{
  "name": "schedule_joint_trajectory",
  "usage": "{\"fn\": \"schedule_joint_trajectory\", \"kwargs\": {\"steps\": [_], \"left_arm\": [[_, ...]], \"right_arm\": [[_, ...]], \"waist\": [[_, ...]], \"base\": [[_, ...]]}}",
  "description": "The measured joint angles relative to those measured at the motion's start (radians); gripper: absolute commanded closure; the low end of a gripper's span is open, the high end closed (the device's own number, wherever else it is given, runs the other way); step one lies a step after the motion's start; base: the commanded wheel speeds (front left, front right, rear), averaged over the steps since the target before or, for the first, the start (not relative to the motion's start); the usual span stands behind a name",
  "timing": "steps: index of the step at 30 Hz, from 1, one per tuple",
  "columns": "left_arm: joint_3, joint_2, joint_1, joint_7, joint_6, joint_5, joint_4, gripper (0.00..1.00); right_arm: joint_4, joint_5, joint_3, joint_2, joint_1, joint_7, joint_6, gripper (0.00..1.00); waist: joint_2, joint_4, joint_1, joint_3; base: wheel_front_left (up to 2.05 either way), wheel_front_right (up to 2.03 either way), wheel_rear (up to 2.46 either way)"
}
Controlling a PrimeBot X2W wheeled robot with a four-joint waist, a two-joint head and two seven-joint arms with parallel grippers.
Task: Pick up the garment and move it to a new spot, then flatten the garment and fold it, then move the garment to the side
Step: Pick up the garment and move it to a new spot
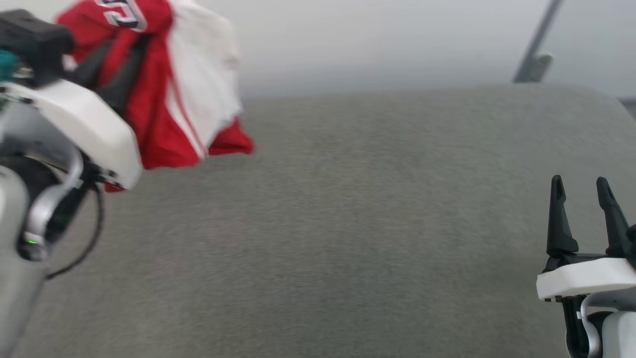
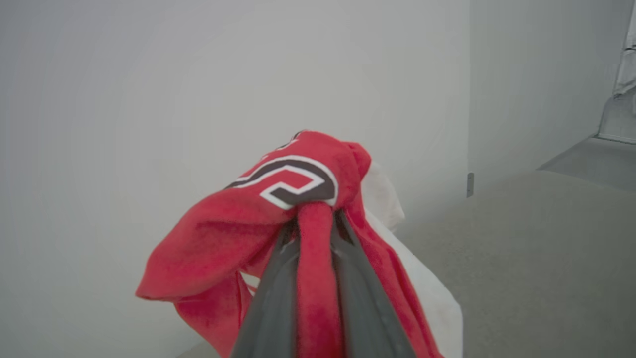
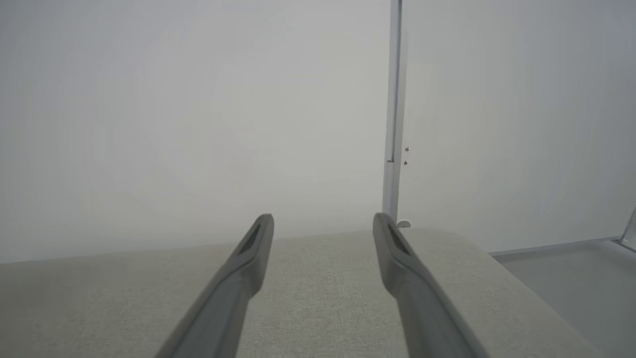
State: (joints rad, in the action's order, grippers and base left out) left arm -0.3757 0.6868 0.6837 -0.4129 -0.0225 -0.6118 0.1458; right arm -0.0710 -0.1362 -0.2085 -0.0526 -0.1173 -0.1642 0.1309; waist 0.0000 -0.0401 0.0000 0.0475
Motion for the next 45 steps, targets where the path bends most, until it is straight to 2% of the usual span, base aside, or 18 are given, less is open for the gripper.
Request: {"fn": "schedule_joint_trajectory", "kwargs": {"steps": [6,11,16,24,34,35,37,41,45], "left_arm": [[-0.088,-0.065,-0.001,-0.043,0.005,-0.002,0.032,1.00],[-0.162,-0.125,-0.022,-0.055,0.034,-0.016,-0.030,1.00],[-0.198,-0.171,-0.045,-0.056,0.067,-0.065,-0.188,1.00],[-0.268,-0.223,-0.058,-0.034,0.117,-0.080,-0.459,1.00],[-0.354,-0.293,0.001,-0.023,0.146,-0.081,-0.705,1.00],[-0.363,-0.301,0.010,-0.016,0.147,-0.081,-0.720,0.78],[-0.379,-0.311,0.024,-0.002,0.150,-0.087,-0.744,0.00],[-0.394,-0.317,0.038,0.054,0.154,-0.119,-0.751,0.00],[-0.394,-0.295,0.052,0.107,0.154,-0.139,-0.722,0.00]], "right_arm": [[-0.017,-0.023,0.003,0.001,-0.015,-0.017,0.000,0.00],[-0.047,-0.046,0.027,0.000,-0.029,-0.038,0.000,0.00],[-0.094,-0.065,0.069,0.001,-0.052,-0.058,0.000,0.00],[-0.163,-0.101,0.142,0.002,-0.098,-0.084,0.000,0.00],[-0.202,-0.109,0.165,0.001,-0.129,-0.095,0.000,0.00],[-0.205,-0.108,0.166,0.001,-0.134,-0.095,0.000,0.00],[-0.209,-0.102,0.167,0.001,-0.140,-0.096,0.000,0.00],[-0.213,-0.088,0.161,0.001,-0.139,-0.096,0.000,0.00],[-0.211,-0.072,0.154,0.001,-0.137,-0.097,0.000,0.00]], "waist": [[0.0000,-0.092,0.0000,0.036],[0.0000,-0.158,0.0000,0.076],[0.0000,-0.211,0.0000,0.120],[0.0000,-0.265,0.0000,0.180],[0.0000,-0.257,0.0000,0.206],[0.0000,-0.252,0.0000,0.206],[0.0000,-0.243,-0.0001,0.203],[0.0000,-0.215,0.0000,0.190],[0.0000,-0.188,0.0000,0.173]], "base": [[0.00,0.00,0.00],[0.00,0.00,0.00],[0.00,0.00,0.00],[0.00,0.00,0.00],[0.00,0.00,0.00],[0.00,0.00,0.00],[0.00,0.00,0.00],[0.00,0.00,0.00],[0.00,0.00,0.00]]}}
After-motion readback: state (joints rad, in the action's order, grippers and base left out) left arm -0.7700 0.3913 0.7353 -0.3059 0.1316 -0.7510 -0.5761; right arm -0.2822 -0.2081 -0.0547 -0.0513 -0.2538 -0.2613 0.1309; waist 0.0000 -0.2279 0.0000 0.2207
